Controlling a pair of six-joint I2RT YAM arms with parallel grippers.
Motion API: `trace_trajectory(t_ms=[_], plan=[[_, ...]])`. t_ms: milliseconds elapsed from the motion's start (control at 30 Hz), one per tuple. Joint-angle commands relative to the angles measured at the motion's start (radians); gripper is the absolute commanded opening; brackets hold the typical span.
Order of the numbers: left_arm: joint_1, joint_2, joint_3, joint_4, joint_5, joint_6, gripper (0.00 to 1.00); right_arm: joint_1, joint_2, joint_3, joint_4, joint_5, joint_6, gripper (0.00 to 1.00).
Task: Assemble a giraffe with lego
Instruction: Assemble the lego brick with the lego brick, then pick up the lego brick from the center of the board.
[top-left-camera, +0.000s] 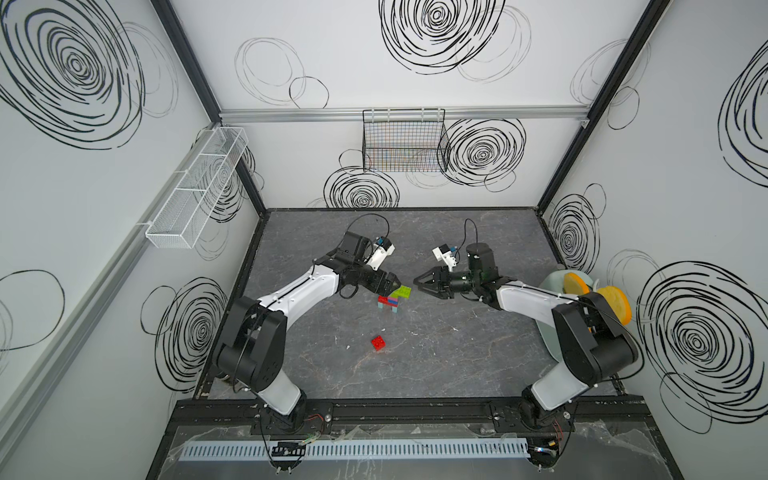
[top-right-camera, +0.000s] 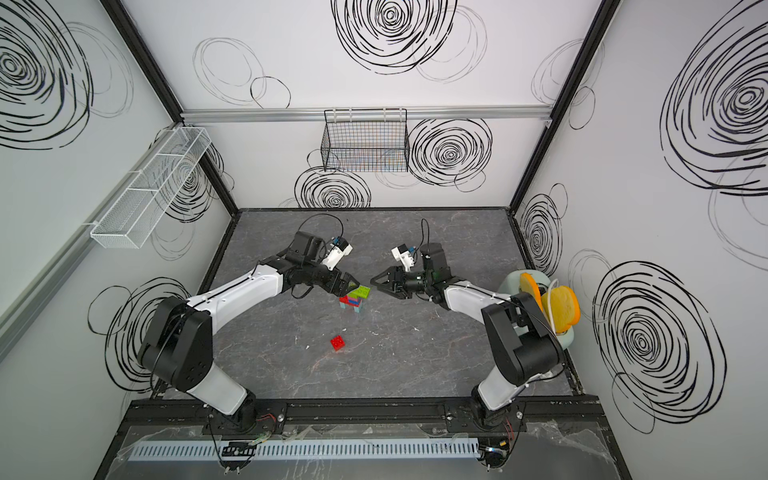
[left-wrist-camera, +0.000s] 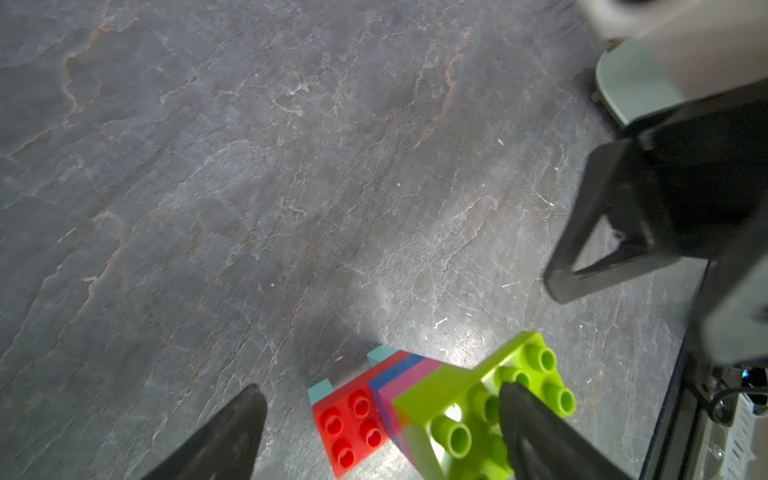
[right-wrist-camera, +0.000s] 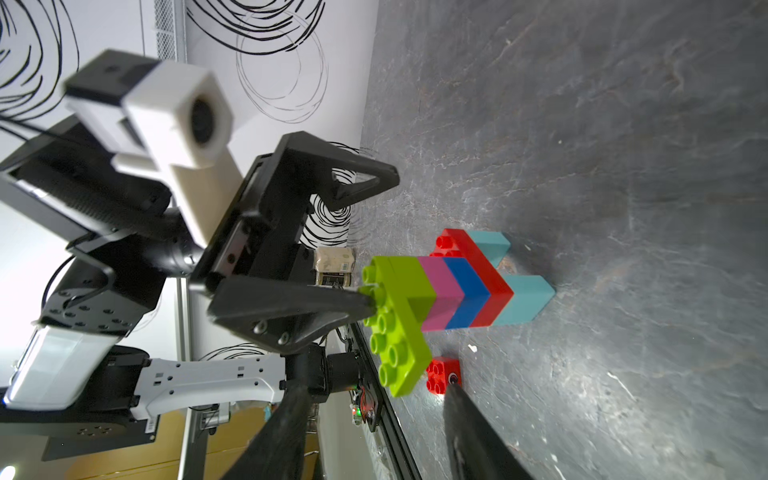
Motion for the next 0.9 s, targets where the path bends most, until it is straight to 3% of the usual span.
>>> trace_trajectory(t_ms=[0, 233, 400, 633, 867], plan=[[-0.003, -0.035, -0.018, -0.094, -0.055, 0.029, 0.98, 0.035, -0.113, 0.002, -0.215, 0.162, -0.149, 0.58], [0.058, -0.176, -0.01, -0.096, -0.008, 0.013, 0.98, 0.307, -0.223, 0.041, -0.416, 0.553, -0.242, 0.6], [0.147, -0.279, -0.062, -0.062, 0.015, -0.001, 0.98, 0.507, -0.149, 0.11, -0.471, 0.762, -0.278, 0.6], [0.262, -0.447, -0.209, 0.034, -0.01, 0.024, 0.98, 0.661, 0.116, 0.325, -0.621, 0.946, -0.361, 0.6], [0.322, -0.637, -0.353, 0.139, -0.026, 0.062, 0.98, 0.695, 0.28, 0.418, -0.679, 0.982, -0.362, 0.58]])
